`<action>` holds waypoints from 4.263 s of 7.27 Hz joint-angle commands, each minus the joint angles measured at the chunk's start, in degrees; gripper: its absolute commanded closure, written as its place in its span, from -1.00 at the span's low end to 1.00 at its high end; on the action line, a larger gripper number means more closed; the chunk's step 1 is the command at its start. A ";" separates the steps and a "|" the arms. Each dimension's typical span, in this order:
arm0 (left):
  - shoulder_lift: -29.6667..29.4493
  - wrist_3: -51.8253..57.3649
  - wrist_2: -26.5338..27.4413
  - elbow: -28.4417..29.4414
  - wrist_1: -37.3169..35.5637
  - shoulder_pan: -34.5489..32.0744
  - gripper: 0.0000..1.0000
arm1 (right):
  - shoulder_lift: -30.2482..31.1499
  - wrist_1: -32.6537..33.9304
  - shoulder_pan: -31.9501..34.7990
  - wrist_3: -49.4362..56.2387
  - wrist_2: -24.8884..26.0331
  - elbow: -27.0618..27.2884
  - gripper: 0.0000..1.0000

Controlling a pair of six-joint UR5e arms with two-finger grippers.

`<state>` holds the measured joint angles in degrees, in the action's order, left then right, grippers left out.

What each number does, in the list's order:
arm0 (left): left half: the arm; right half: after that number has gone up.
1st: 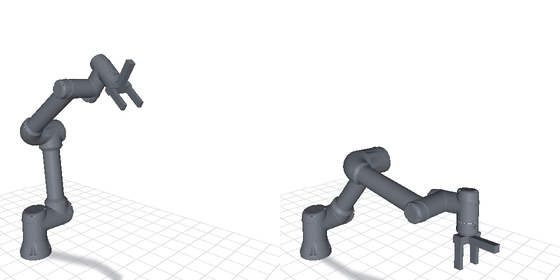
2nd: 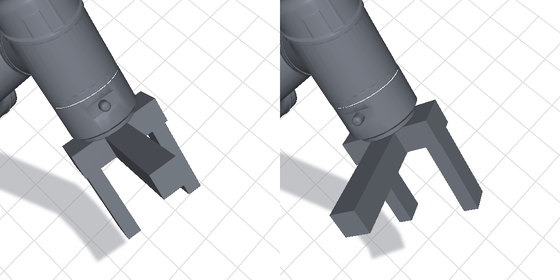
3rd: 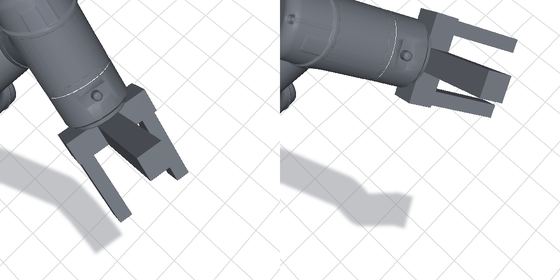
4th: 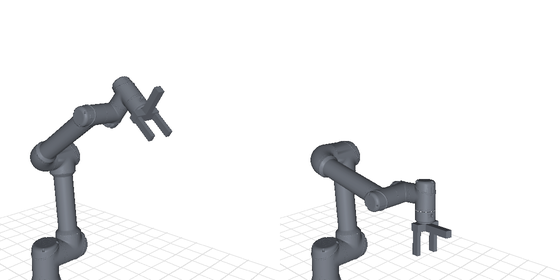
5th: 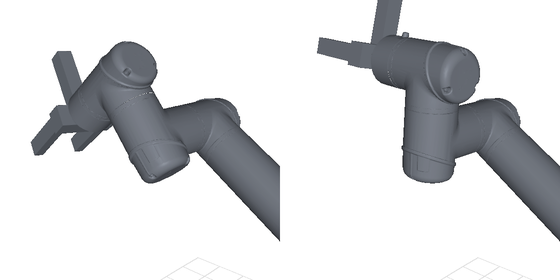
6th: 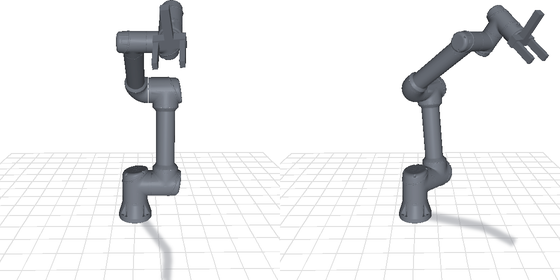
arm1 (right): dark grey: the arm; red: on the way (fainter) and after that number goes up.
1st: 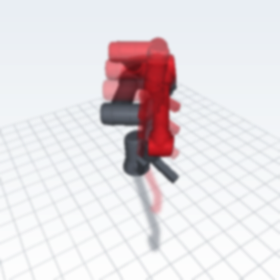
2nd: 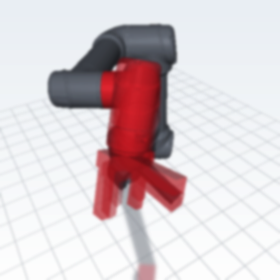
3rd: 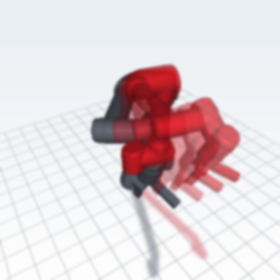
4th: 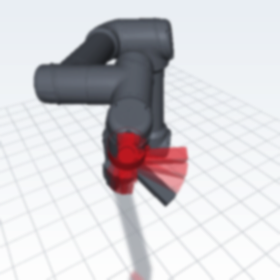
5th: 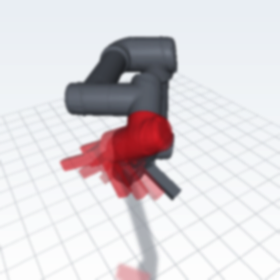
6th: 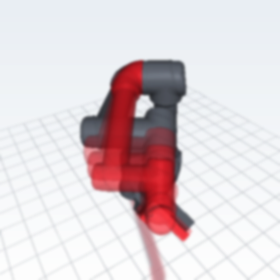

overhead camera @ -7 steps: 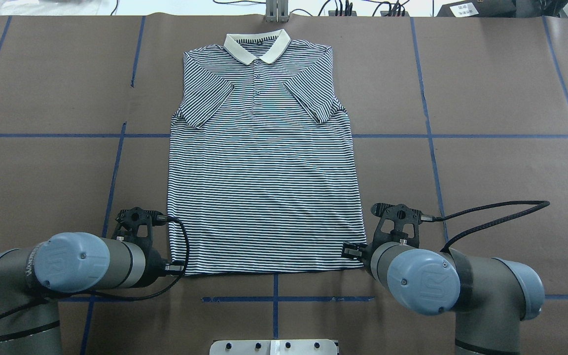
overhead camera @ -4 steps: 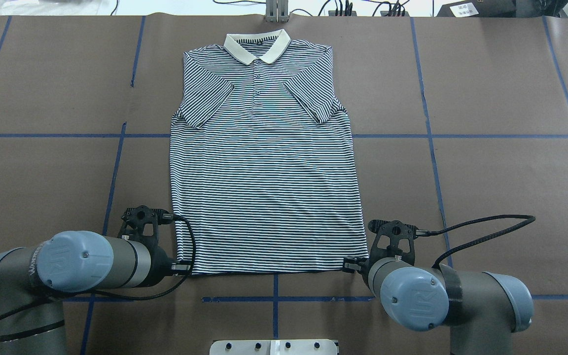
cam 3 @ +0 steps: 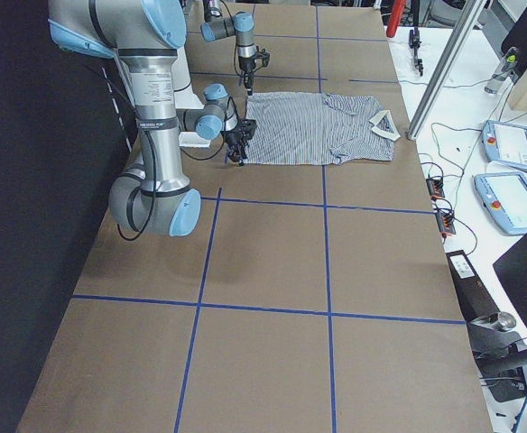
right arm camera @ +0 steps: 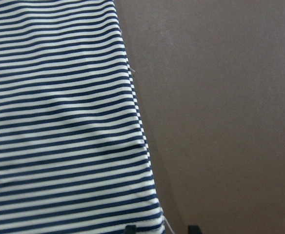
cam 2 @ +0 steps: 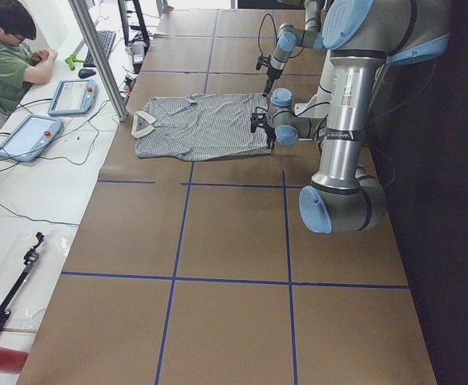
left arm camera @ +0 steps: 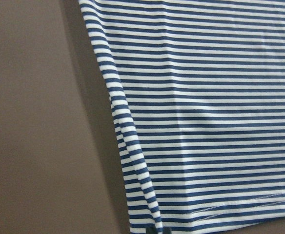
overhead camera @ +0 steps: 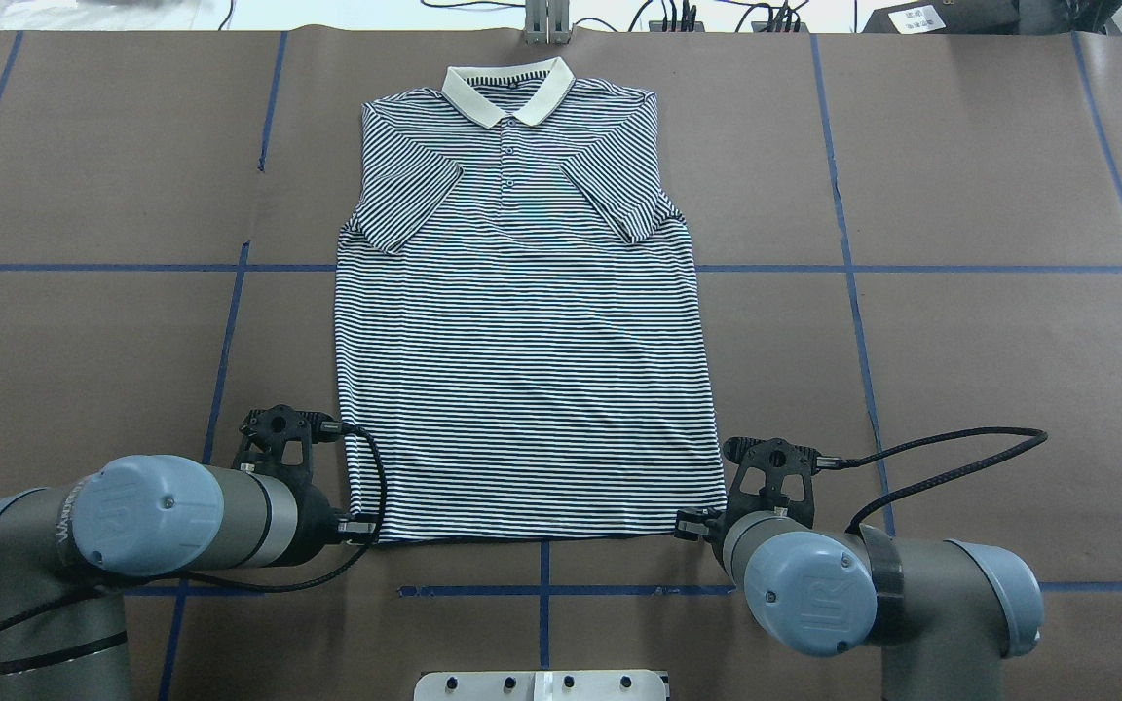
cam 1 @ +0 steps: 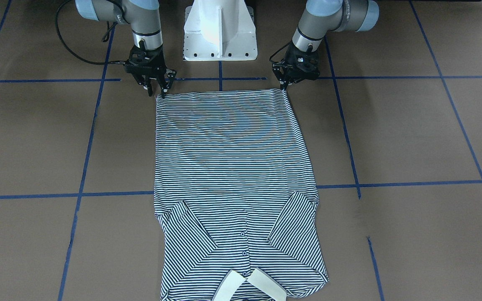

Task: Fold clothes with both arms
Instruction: 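Lower both grippers and grasp the hem corners, then lift the hem with both grippers and fold it toward the collar, then lay the hem down near the collar and open both grippers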

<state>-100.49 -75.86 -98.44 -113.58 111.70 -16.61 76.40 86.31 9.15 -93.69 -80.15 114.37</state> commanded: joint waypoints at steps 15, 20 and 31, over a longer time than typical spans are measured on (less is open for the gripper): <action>-16.58 10.86 -11.60 -19.36 -44.84 -12.96 1.00 | -11.15 36.92 11.29 7.80 -13.01 29.99 1.00; -22.38 18.81 -10.38 -2.98 -39.98 -23.99 1.00 | -16.10 11.39 31.26 21.60 -19.95 -0.49 1.00; -27.66 21.89 -5.27 33.34 -7.82 -27.60 0.25 | -26.83 -14.05 33.06 22.58 -15.58 -39.57 -0.98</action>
<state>-127.87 -54.13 -103.68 -80.79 103.45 -44.35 49.49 73.43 43.36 -71.61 -97.80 75.47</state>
